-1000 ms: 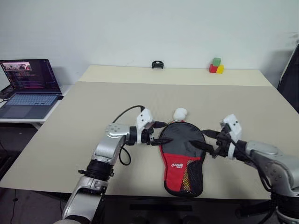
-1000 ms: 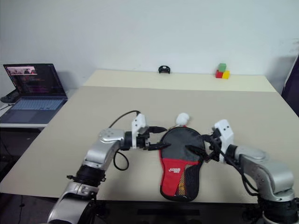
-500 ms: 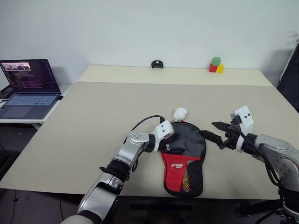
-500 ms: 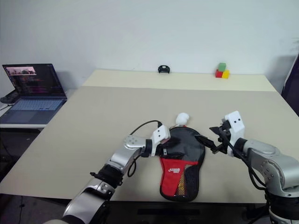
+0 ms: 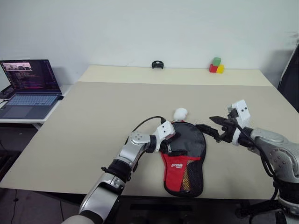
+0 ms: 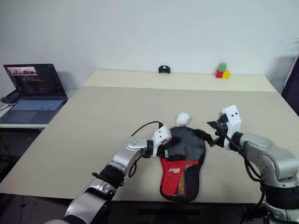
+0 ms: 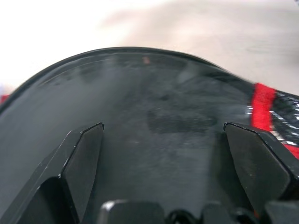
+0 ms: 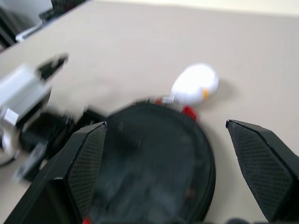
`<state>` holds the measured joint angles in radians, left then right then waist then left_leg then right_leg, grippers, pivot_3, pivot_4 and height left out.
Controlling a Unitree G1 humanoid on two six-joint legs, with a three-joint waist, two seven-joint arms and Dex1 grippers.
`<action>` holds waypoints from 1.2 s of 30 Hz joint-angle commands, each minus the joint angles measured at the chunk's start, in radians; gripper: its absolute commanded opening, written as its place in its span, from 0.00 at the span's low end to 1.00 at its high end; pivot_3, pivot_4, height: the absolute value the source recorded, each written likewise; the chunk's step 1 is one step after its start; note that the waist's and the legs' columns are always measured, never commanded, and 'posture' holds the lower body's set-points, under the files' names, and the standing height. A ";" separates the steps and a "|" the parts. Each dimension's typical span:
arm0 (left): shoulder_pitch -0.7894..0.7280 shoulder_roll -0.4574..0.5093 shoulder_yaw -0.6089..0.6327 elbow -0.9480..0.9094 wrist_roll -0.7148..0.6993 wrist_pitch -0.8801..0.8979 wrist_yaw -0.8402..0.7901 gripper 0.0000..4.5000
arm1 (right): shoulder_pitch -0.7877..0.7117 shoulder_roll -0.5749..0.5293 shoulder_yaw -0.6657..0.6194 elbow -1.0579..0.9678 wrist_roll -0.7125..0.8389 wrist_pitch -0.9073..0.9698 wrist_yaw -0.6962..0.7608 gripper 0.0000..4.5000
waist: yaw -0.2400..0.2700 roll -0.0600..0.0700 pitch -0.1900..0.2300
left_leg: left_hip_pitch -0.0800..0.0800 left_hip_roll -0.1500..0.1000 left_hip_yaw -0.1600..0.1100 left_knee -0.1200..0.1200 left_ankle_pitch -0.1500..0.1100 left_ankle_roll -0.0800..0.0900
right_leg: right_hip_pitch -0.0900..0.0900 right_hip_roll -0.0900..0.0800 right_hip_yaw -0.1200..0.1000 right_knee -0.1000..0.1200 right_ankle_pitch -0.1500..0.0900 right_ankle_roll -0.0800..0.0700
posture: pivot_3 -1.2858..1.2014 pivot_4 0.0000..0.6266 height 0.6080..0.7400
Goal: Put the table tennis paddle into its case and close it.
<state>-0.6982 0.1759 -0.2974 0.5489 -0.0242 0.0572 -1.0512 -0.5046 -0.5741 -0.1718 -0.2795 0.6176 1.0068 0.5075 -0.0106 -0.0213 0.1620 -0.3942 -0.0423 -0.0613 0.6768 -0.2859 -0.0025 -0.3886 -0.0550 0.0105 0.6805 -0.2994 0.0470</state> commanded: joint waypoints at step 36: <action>0.178 0.096 -0.034 -0.305 0.000 0.174 0.061 1.00 | -0.690 0.428 0.157 1.555 -0.582 -0.953 -0.108 1.00 | -0.026 0.003 -0.001 | 0.002 0.001 0.004 -0.002 0.003 -0.005 | -0.002 0.000 0.004 0.001 0.000 -0.001 | 0.52 0.24 1.00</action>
<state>-0.5414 0.2555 -0.3117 0.2435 -0.0373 0.2164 -0.9926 -1.1598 -0.1451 -0.0104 1.2860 0.0521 0.0884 0.4147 -0.0365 -0.0180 0.1610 -0.3921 -0.0415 -0.0569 0.6753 -0.2832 -0.0076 -0.3904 -0.0550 0.0149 0.6819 -0.2991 0.0465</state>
